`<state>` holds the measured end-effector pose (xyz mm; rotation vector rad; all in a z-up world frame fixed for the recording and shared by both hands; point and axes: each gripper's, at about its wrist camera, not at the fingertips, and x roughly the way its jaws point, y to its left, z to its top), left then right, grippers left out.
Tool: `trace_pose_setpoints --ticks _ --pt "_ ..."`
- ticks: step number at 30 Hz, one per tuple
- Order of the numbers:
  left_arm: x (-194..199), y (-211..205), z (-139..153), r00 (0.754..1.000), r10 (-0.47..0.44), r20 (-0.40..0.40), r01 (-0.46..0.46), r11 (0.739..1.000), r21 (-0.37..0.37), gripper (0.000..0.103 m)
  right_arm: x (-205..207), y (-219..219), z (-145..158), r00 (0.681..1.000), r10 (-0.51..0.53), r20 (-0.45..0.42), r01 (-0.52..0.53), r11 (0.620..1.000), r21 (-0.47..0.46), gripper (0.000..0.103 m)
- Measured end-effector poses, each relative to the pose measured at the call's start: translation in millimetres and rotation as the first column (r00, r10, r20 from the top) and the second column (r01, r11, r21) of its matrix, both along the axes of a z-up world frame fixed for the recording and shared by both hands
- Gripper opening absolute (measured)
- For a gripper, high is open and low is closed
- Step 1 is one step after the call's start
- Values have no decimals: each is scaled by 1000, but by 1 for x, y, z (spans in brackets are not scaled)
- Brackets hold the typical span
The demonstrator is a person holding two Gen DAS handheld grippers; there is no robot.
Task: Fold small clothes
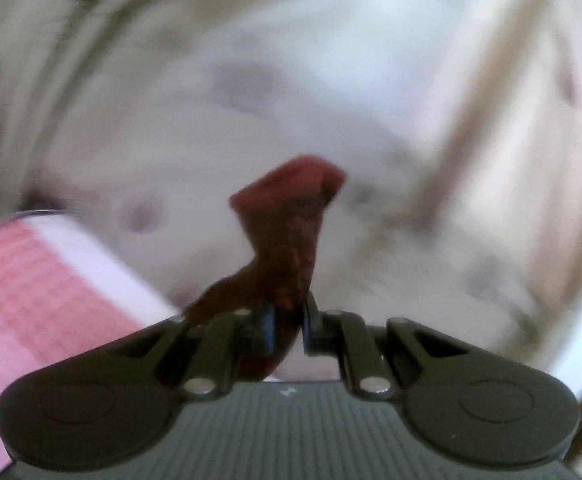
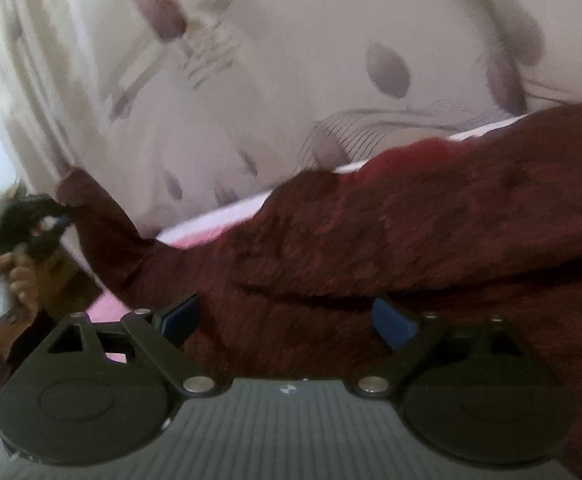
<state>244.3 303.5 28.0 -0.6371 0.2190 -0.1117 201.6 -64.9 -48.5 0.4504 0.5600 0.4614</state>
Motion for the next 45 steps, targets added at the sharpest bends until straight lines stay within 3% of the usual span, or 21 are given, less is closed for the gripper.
trace_pose_setpoints --ticks 3,6,12,16,18,19,21,22,23,26,30,32,35,36,38,39,41,45 --pt "2 -68 12 992 -128 20 127 990 57 13 -9 -17 9 999 -46 27 43 995 85 92" --pt "8 -136 4 972 -234 -4 233 967 106 13 -16 -38 22 996 -71 46 62 983 171 92" --pt "27 -235 -51 930 -351 -112 366 911 190 13 -19 -95 42 988 -147 54 129 959 251 95" --pt "31 -268 -89 898 -401 -179 435 867 243 14 -13 -128 35 985 -173 -2 166 943 289 96" --pt "31 -268 -103 896 -399 -194 438 865 245 20 -6 -138 28 985 -165 -40 169 932 320 96" --pt "30 -266 -106 893 -402 -200 443 861 248 30 -2 -143 24 985 -163 -58 173 926 336 96" --pt "28 -267 -110 894 -398 -206 440 866 238 60 6 -149 16 985 -139 -99 166 907 387 97" --pt "25 -266 -110 897 -392 -204 433 873 226 87 11 -152 12 985 -125 -116 163 891 424 97" --pt "18 -265 -108 902 -388 -187 423 879 218 99 14 -153 10 984 -114 -134 163 878 451 98" --pt "-1 -264 -92 916 -381 -128 401 883 245 101 31 -157 3 977 -87 -192 174 850 497 99" --pt "-17 -252 -87 913 -343 -222 397 873 285 101 48 -150 2 965 -52 -255 174 859 482 99" --pt "-28 -236 -94 924 -304 -230 361 892 272 101 57 -143 3 959 -55 -279 178 880 441 98" --pt "-38 -211 -109 957 -236 -171 272 933 236 101 68 -132 2 947 -47 -318 172 910 377 88" --pt "-41 -205 -114 966 -207 -158 238 946 219 101 72 -126 2 944 -51 -327 171 922 348 79" --pt "-44 -195 -125 975 -152 -162 181 967 181 101 78 -115 3 939 -54 -340 153 950 271 44" --pt "-44 -192 -130 977 -131 -166 158 975 159 101 81 -108 5 940 -56 -337 138 964 225 21" --pt "-46 -185 -133 981 -100 -168 120 987 110 101 81 -96 16 956 -67 -286 105 987 119 16" --pt "-50 -186 -131 989 -80 -127 95 988 118 101 67 -106 55 987 -129 -97 135 989 55 15"
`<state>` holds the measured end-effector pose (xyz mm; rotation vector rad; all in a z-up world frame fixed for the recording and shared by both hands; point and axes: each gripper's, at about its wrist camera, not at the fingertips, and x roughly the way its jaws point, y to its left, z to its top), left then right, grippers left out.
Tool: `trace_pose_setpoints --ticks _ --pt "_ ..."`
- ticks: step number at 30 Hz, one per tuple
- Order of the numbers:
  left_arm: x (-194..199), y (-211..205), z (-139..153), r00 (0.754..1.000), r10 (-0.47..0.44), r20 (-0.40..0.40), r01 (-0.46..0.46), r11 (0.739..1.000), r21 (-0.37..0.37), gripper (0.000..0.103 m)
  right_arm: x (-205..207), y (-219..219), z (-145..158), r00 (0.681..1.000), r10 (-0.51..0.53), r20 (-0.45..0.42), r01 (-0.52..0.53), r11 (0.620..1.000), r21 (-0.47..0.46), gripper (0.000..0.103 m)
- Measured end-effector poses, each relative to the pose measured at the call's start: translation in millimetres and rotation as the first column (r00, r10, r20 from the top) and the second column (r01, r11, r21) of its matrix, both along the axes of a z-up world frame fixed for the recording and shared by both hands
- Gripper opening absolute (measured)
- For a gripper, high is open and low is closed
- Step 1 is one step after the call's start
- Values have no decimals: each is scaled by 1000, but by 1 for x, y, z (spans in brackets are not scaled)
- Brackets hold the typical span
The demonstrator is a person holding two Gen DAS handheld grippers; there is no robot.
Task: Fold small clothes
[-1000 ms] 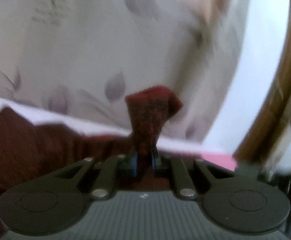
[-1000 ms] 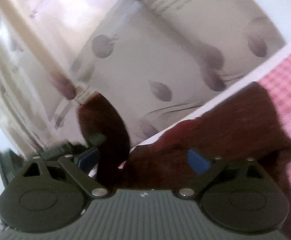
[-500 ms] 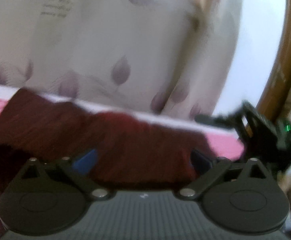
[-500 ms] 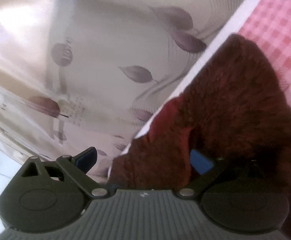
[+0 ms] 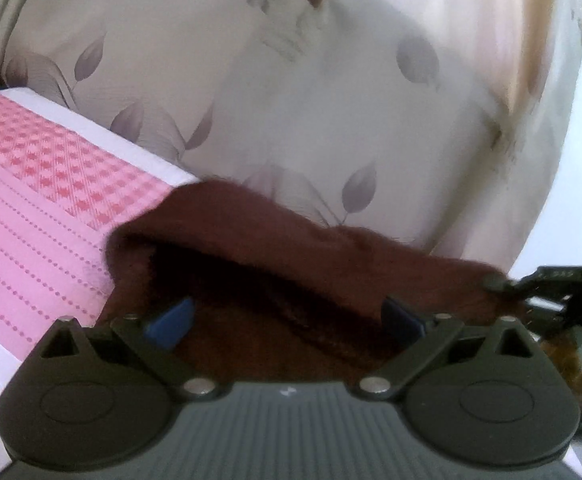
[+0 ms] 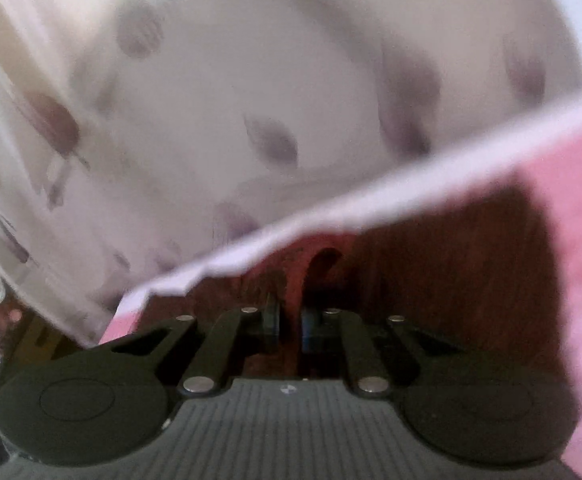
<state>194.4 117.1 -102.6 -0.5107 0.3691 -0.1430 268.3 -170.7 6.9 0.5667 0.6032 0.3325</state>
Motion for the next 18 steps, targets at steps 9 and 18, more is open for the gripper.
trace_pose_setpoints --ticks 9,18 --pt "6 0 -5 999 5 -42 -5 1000 -1 101 7 -41 -1 999 -52 2 52 992 -118 14" --pt "9 0 -8 997 33 -75 -33 999 3 101 6 -46 -61 993 -111 -40 98 965 -242 10"
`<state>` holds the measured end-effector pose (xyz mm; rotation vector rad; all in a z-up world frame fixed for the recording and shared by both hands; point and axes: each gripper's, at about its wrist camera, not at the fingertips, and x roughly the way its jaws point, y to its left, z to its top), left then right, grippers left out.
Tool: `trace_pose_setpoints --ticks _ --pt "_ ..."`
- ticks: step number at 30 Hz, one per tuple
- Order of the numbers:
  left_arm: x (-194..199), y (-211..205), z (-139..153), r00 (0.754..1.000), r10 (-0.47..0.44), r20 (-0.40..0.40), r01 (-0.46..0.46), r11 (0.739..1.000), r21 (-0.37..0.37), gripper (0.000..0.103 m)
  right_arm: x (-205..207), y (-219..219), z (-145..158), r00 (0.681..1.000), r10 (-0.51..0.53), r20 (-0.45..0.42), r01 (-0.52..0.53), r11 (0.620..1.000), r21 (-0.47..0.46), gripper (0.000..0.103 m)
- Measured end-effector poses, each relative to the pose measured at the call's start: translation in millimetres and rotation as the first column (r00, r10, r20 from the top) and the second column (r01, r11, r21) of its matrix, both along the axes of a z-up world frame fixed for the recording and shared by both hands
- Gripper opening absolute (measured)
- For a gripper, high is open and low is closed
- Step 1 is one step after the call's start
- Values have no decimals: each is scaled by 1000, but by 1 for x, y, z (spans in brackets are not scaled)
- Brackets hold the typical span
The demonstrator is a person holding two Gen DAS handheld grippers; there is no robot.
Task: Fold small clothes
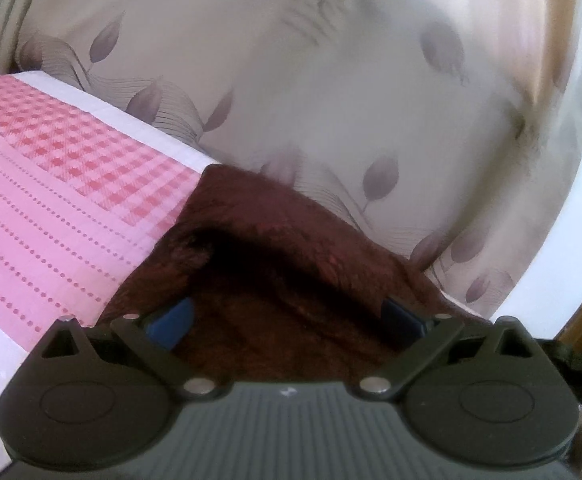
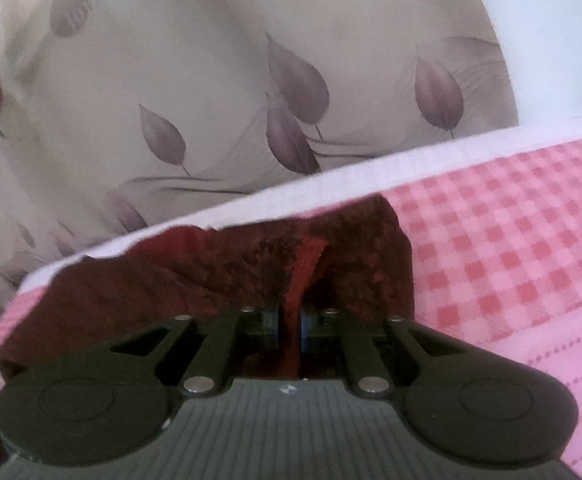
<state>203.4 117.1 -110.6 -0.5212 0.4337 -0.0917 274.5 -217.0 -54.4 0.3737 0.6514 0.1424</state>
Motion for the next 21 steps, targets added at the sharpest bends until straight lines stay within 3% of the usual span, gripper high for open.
trace_pose_setpoints --ticks 5,7,8,11,13,15,18,21 --pt "3 2 0 999 -16 -30 16 1000 -7 101 0 -5 -6 1000 -15 -1 15 1000 26 12" --pt "1 4 6 996 -86 -29 86 996 -3 101 -10 -9 2 999 -34 6 33 997 63 35" --pt "-3 4 13 990 -136 -37 137 990 16 101 -23 -14 9 998 -59 29 55 993 107 38" --pt "-37 11 34 981 -192 -25 193 980 49 101 -80 -29 31 995 -37 96 18 982 187 53" --pt "-62 30 43 971 -236 -36 237 970 46 101 -128 -35 39 993 54 106 -73 980 186 75" --pt "-87 50 48 965 -258 -46 260 963 67 101 -177 -42 41 985 140 100 -156 974 163 90" --pt "-127 78 46 953 -290 -85 299 946 126 101 -251 -52 32 977 207 42 -211 965 154 92" --pt "-162 105 35 928 -340 -150 355 931 89 101 -306 -61 15 981 191 -28 -183 965 187 92"
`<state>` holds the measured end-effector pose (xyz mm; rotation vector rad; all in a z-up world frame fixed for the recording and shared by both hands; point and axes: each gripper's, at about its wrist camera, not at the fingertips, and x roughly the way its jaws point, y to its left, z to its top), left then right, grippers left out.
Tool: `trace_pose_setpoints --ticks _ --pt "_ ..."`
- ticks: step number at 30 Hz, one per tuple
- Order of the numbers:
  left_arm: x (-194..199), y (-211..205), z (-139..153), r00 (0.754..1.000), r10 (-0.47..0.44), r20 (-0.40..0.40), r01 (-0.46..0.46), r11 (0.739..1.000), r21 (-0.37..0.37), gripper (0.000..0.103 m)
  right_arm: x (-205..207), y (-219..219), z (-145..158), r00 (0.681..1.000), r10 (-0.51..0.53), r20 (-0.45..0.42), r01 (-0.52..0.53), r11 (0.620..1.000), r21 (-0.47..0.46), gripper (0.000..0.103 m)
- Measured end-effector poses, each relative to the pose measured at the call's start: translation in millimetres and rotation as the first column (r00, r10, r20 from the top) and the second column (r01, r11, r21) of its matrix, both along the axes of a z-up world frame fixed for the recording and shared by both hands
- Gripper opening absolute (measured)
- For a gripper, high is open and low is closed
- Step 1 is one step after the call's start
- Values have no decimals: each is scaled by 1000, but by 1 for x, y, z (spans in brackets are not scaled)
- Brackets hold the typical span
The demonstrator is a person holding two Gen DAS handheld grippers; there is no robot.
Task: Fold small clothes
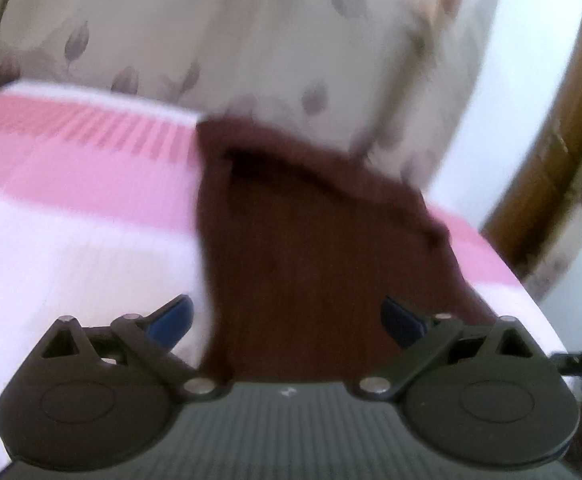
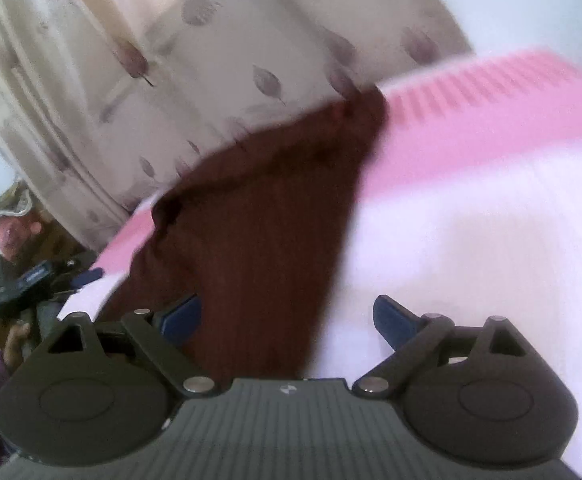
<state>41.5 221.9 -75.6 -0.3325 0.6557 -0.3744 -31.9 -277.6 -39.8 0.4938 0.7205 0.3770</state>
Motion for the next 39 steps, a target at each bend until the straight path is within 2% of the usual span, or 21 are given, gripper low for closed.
trace_pose_setpoints --ticks 2,6,11,12,13,15,16,18,19,21,23,25,27,28,32,33,34,35,37,38,39 --pt "-19 11 -8 999 -13 -38 12 1000 -21 101 -23 -3 -14 999 -7 -47 10 998 62 92" --pt "-42 26 -26 993 -31 -110 23 997 -75 101 -47 2 -21 1000 -10 -25 14 988 153 90" --pt "-58 41 -38 997 -37 -74 22 981 -192 101 -56 25 -25 998 56 -9 -54 986 159 79" --pt "-57 44 -40 997 -37 -74 20 976 -219 100 -56 25 -26 999 51 -8 -48 983 176 71" --pt "-57 46 -42 997 -35 -73 16 969 -246 100 -54 24 -29 999 46 -22 -41 977 211 53" --pt "-59 49 -44 995 -59 -77 35 960 -279 100 -49 21 -38 996 38 -75 -16 962 272 35" --pt "-58 51 -44 995 -64 -82 38 957 -286 97 -49 21 -44 996 39 -86 -11 954 300 30" --pt "-58 58 -44 991 -76 -108 40 953 -299 78 -53 23 -53 994 42 -97 -5 937 348 24" --pt "-58 63 -41 992 -59 -111 24 955 -294 74 -55 22 -55 994 42 -100 -2 930 366 23" --pt "-61 76 -34 998 1 -66 -18 965 -260 75 -61 21 -55 995 37 -89 -2 930 368 22" --pt "-54 81 -30 996 12 -87 -30 976 -214 78 -65 16 -56 996 26 -88 8 931 364 21" --pt "-44 81 -28 994 -24 -111 0 978 -207 87 -64 17 -55 996 27 -89 6 935 354 21" --pt "-33 74 -30 986 -89 -141 60 978 -201 87 -59 21 -51 995 47 -83 -16 939 344 25" --pt "-29 69 -30 983 -116 -139 89 978 -187 88 -57 21 -51 995 55 -88 -21 938 347 31" --pt "-18 43 -25 972 -209 -112 201 977 -77 87 -52 15 -55 993 70 -96 -25 914 405 41" --pt "-19 41 -26 969 -223 -105 217 974 -63 84 -51 15 -54 993 73 -96 -27 911 411 46" --pt "-18 36 -27 966 -237 -101 232 971 -65 69 -50 16 -55 993 73 -94 -27 905 426 51" --pt "-17 31 -29 963 -247 -104 241 968 -67 45 -49 16 -55 993 75 -89 -29 899 436 51" --pt "-19 25 -33 965 -239 -112 233 970 -66 23 -47 18 -54 992 81 -93 -34 903 429 50" --pt "-24 26 -37 968 -231 -102 222 971 -86 22 -46 17 -54 992 80 -101 -29 901 432 48" --pt "-29 27 -40 972 -216 -94 205 972 -115 20 -46 17 -54 991 70 -111 -15 902 432 36"
